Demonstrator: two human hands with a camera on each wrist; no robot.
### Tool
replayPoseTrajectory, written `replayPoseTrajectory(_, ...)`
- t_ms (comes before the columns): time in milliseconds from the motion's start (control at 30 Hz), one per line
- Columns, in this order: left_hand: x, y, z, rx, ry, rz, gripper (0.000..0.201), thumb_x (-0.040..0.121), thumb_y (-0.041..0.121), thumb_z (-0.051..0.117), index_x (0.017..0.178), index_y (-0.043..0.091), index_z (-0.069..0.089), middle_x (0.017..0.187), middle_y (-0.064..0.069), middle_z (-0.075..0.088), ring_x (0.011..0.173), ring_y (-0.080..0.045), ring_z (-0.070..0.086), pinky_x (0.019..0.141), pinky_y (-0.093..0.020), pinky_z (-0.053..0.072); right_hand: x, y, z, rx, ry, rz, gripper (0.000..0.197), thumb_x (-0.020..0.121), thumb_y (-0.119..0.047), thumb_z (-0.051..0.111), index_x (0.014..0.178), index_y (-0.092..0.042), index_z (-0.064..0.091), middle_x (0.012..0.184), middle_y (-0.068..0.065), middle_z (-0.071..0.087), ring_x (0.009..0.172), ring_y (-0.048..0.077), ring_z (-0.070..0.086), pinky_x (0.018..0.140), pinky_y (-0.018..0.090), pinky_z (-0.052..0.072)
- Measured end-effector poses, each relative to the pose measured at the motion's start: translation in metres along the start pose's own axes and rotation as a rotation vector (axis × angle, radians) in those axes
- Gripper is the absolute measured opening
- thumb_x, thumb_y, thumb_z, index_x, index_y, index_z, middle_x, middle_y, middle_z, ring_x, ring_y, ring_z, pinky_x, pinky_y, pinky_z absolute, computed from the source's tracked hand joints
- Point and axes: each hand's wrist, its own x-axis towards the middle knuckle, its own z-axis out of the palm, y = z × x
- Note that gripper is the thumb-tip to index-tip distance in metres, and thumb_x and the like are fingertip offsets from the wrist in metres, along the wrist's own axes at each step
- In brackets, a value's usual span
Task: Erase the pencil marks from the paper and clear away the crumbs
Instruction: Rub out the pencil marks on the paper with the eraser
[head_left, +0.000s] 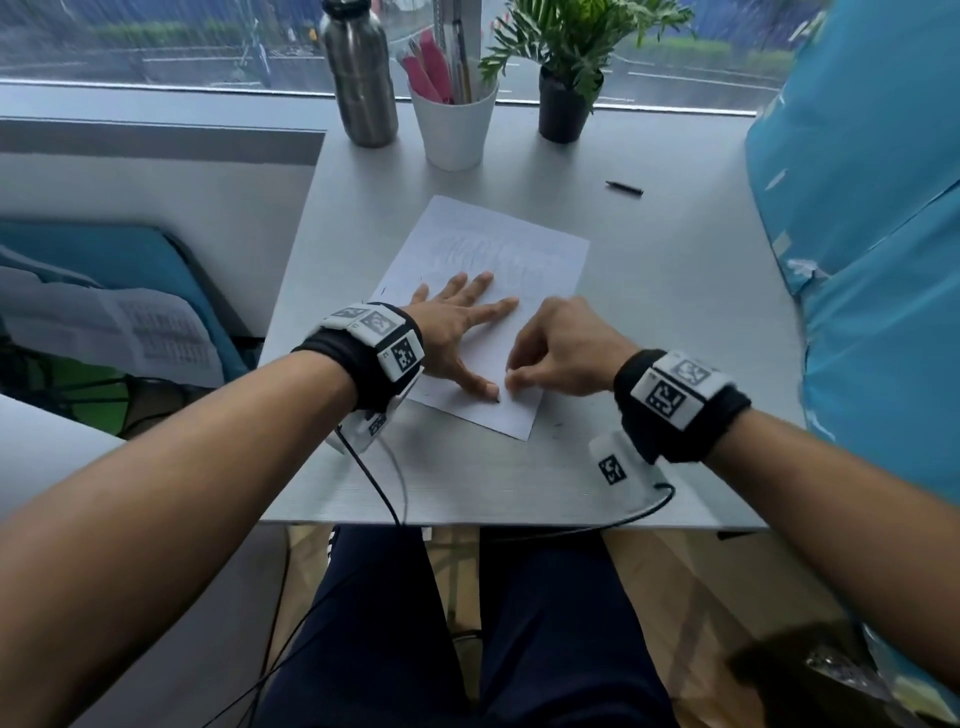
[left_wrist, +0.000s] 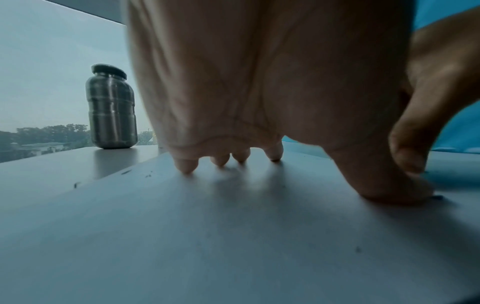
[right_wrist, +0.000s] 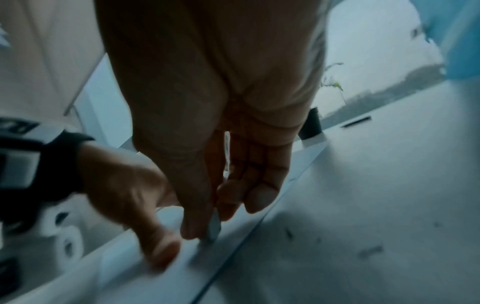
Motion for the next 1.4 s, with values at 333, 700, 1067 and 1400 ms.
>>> replayPoseTrajectory(333, -0.009, 0.008, -0.012, -0.006, 0.027, 0.111, 0.080, 0.075, 0.052, 0.078, 0.144, 0.044, 0.039, 0.164, 0.003, 0.003, 0.151, -0.017, -0.001, 0.116, -0.065, 0.006, 0.008, 0.032, -0.034, -0.081, 0.138, 0.144, 0.009, 0.072, -0.018, 0.081, 0.081, -0.018, 0.079, 0.072, -0.005, 0.072, 0.065, 0.007, 0.059, 0.073, 0.024, 0.054)
replayPoseTrajectory(700, -0.009, 0.021, 0.012, -0.176, 0.292, 0.039, 0.067, 0.061, 0.065, 0.079, 0.112, 0.028, 0.055, 0.140, 0.003, 0.040, 0.128, -0.020, 0.041, 0.106, -0.052, 0.034, -0.010, 0.022, -0.014, -0.054, 0.189, 0.088, 0.005, 0.071, -0.017, 0.081, 0.075, -0.017, 0.078, 0.069, -0.005, 0.068, 0.067, 0.010, 0.060, 0.071, 0.030, 0.055)
replayPoseTrajectory(1067, -0.016, 0.005, 0.007, -0.033, 0.052, -0.028, 0.145, 0.046, 0.076, 0.080, 0.156, 0.032, -0.004, 0.162, 0.007, -0.018, 0.149, -0.017, -0.018, 0.116, -0.061, -0.006, 0.008, 0.004, -0.005, -0.016, 0.167, 0.053, 0.008, 0.070, -0.020, 0.082, 0.077, -0.019, 0.079, 0.063, -0.012, 0.060, 0.063, 0.003, 0.056, 0.071, 0.020, 0.048)
replayPoseTrajectory(1400, -0.013, 0.002, 0.010, 0.016, -0.011, -0.043, 0.154, 0.038, 0.086, 0.074, 0.151, 0.039, -0.021, 0.157, 0.010, -0.033, 0.143, -0.016, -0.031, 0.113, -0.062, -0.014, -0.001, -0.017, 0.012, -0.014, 0.067, -0.022, 0.009, 0.075, -0.023, 0.077, 0.079, -0.016, 0.080, 0.075, -0.004, 0.075, 0.069, 0.006, 0.064, 0.075, 0.019, 0.048)
